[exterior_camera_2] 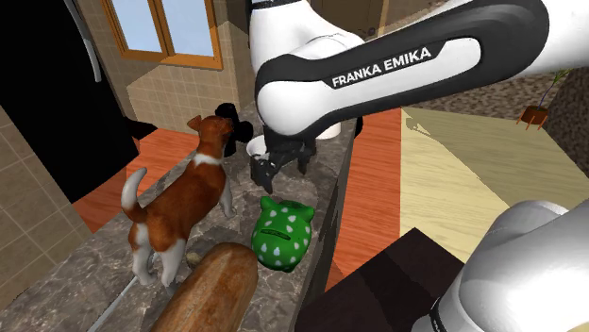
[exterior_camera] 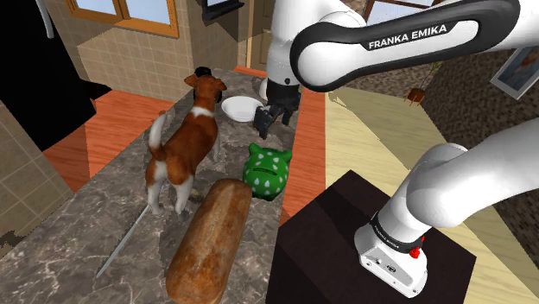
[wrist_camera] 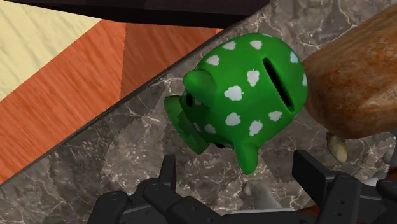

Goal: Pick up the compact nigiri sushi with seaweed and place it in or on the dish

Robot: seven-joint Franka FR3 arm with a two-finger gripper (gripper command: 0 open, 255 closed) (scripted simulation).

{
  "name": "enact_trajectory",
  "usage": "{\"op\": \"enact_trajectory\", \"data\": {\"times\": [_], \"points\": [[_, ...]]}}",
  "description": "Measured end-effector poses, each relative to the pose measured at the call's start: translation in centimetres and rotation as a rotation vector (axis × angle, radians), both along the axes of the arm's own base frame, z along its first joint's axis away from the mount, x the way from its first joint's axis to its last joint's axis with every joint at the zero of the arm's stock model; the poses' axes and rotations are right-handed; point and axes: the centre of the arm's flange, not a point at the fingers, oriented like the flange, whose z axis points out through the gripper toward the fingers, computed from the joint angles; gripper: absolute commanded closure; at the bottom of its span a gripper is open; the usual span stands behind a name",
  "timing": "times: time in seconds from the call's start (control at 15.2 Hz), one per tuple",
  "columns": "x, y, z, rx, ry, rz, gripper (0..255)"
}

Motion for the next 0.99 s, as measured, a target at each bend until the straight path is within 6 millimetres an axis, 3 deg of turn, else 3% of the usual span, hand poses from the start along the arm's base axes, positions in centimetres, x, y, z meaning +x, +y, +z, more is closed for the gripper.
{"op": "enact_trajectory", "data": {"times": [0.99], "points": [[4.9,13.7,-12.4,0.067,-0.001,0.061,0]]}}
